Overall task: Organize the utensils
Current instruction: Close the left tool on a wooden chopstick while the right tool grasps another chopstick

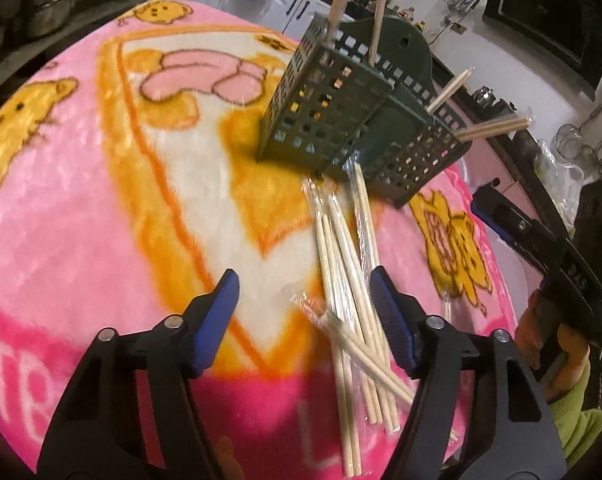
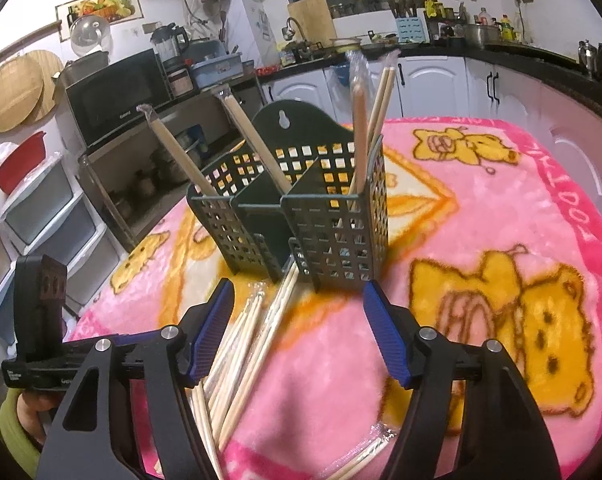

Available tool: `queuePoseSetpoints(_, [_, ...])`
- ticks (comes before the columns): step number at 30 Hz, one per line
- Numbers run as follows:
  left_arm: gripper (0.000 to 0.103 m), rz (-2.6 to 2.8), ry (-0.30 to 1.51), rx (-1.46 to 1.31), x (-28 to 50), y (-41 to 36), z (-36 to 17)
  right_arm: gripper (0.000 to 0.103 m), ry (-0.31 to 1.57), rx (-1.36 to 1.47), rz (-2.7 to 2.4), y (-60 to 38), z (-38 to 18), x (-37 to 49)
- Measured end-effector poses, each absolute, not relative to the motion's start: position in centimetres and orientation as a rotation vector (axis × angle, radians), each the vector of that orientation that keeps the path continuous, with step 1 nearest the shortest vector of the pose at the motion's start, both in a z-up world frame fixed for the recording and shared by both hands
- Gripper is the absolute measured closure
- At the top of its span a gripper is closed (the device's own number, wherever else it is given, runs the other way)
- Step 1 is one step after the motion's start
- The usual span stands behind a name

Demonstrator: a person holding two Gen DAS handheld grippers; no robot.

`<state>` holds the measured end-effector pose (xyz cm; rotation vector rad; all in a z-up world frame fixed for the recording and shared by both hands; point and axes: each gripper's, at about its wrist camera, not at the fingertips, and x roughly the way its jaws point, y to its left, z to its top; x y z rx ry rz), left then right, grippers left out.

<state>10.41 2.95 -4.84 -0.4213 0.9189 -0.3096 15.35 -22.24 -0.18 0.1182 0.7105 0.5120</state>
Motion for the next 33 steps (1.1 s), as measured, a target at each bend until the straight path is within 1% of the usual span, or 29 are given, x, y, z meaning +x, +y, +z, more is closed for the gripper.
queuePoseSetpoints(4, [0.056, -0.333, 0.948, -0.431, 10.3, 2.6, -5.6, 0.044, 0.746, 0.111, 0.524, -21.7, -1.1, 16.1])
queuePoseSetpoints(9, [0.059, -0.343, 0.961, -0.424, 10.7, 1.9, -6.0, 0.050, 0.807, 0.107, 0.553, -20.7, -2.4, 17.3])
queuePoseSetpoints(14, [0.068, -0.328, 0.964, -0.411, 11.0, 1.7, -6.4, 0.055, 0.875, 0.084, 0.591, -18.9, -3.8, 18.6])
queuePoseSetpoints(17, [0.076, -0.319, 0.964, -0.401, 11.3, 1.7, -6.5, 0.058, 0.913, 0.071, 0.606, -17.8, -4.7, 19.5])
queuePoseSetpoints(19, [0.085, -0.313, 0.964, -0.394, 11.4, 1.8, -6.6, 0.061, 0.931, 0.068, 0.609, -17.3, -5.2, 20.0])
queuePoseSetpoints(22, [0.091, -0.313, 0.962, -0.391, 11.4, 1.9, -6.7, 0.065, 0.953, 0.072, 0.611, -16.8, -5.8, 20.7])
queuePoseSetpoints(24, [0.094, -0.317, 0.960, -0.386, 11.5, 1.8, -6.7, 0.070, 0.970, 0.097, 0.619, -16.8, -6.1, 21.1])
queuePoseSetpoints(25, [0.094, -0.318, 0.958, -0.385, 11.4, 1.8, -6.6, 0.072, 0.984, 0.116, 0.620, -16.8, -6.4, 21.3])
queuePoseSetpoints(26, [0.094, -0.320, 0.957, -0.385, 11.4, 1.8, -6.5, 0.075, 0.992, 0.128, 0.624, -16.9, -6.5, 21.5])
queuePoseSetpoints(27, [0.095, -0.321, 0.957, -0.383, 11.4, 1.8, -6.5, 0.081, 0.997, 0.134, 0.629, -16.8, -6.6, 21.5])
queuePoseSetpoints(28, [0.095, -0.323, 0.957, -0.382, 11.4, 1.8, -6.5, 0.084, 1.001, 0.138, 0.631, -16.8, -6.7, 21.6])
queuePoseSetpoints(29, [0.095, -0.324, 0.957, -0.383, 11.5, 1.8, -6.5, 0.086, 1.002, 0.145, 0.636, -16.9, -6.7, 21.6])
queuePoseSetpoints(31, [0.095, -0.326, 0.957, -0.383, 11.6, 1.7, -6.4, 0.087, 0.998, 0.150, 0.640, -17.1, -6.5, 21.5])
queuePoseSetpoints(32, [0.095, -0.327, 0.956, -0.383, 11.6, 1.7, -6.4, 0.091, 0.994, 0.155, 0.642, -17.2, -6.3, 21.5])
queuePoseSetpoints(33, [0.096, -0.327, 0.955, -0.383, 11.6, 1.7, -6.4, 0.091, 0.991, 0.162, 0.647, -17.3, -6.2, 21.4])
